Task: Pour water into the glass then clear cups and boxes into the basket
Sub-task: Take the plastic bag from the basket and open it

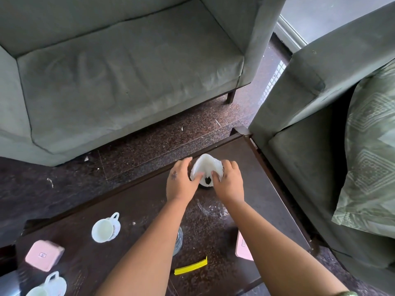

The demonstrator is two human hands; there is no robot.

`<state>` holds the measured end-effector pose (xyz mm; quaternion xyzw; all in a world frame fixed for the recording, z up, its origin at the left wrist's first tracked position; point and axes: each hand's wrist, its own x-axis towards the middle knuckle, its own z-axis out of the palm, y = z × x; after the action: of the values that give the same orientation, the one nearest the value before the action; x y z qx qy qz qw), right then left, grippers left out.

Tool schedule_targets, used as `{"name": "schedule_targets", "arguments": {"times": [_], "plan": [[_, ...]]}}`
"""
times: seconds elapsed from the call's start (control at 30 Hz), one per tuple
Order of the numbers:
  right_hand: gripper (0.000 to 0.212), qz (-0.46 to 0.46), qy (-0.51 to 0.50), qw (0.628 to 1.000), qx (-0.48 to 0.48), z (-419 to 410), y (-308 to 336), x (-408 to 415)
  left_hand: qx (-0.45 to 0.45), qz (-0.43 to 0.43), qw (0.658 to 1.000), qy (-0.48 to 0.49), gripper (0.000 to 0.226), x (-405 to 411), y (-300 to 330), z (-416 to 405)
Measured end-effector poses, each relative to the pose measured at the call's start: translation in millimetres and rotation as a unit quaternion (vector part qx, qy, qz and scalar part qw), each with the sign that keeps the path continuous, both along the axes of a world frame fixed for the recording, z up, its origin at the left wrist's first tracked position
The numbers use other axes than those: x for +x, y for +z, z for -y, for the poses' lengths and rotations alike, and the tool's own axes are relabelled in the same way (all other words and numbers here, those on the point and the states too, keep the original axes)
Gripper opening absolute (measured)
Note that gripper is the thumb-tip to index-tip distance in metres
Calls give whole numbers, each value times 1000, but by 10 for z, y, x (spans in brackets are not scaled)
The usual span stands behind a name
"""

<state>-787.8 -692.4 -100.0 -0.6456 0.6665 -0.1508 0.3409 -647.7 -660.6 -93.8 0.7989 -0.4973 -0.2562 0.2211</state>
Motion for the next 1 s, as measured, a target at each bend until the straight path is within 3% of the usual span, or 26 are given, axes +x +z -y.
{"name": "schedule_targets", "arguments": {"times": [0.1,0.17,0.27,0.4,0.5,0.73,1.0], "plan": [[35,-18,27,999,30,-14,5,-8,45,16,998,-43,39,-6,-14,-27],[39,-8,25,999,35,-47,39,2,41,-3,999,-29,53,-11,-15,-49],[62,22,-1,999,31,-101,154,40,44,-21,998,-26,77,-4,28,-93],[77,-79,25,993,82,-173,347,83,87,20,994,-60,87,1,216,-267],[84,-100,17,991,82,-291,568,116,93,65,992,-63,85,41,454,-453],[80,-121,45,991,29,-765,1063,199,78,81,992,-50,78,217,1023,-951],[70,-128,127,984,7,-1661,1630,530,90,99,990,-37,76,599,1564,-2126]]}}
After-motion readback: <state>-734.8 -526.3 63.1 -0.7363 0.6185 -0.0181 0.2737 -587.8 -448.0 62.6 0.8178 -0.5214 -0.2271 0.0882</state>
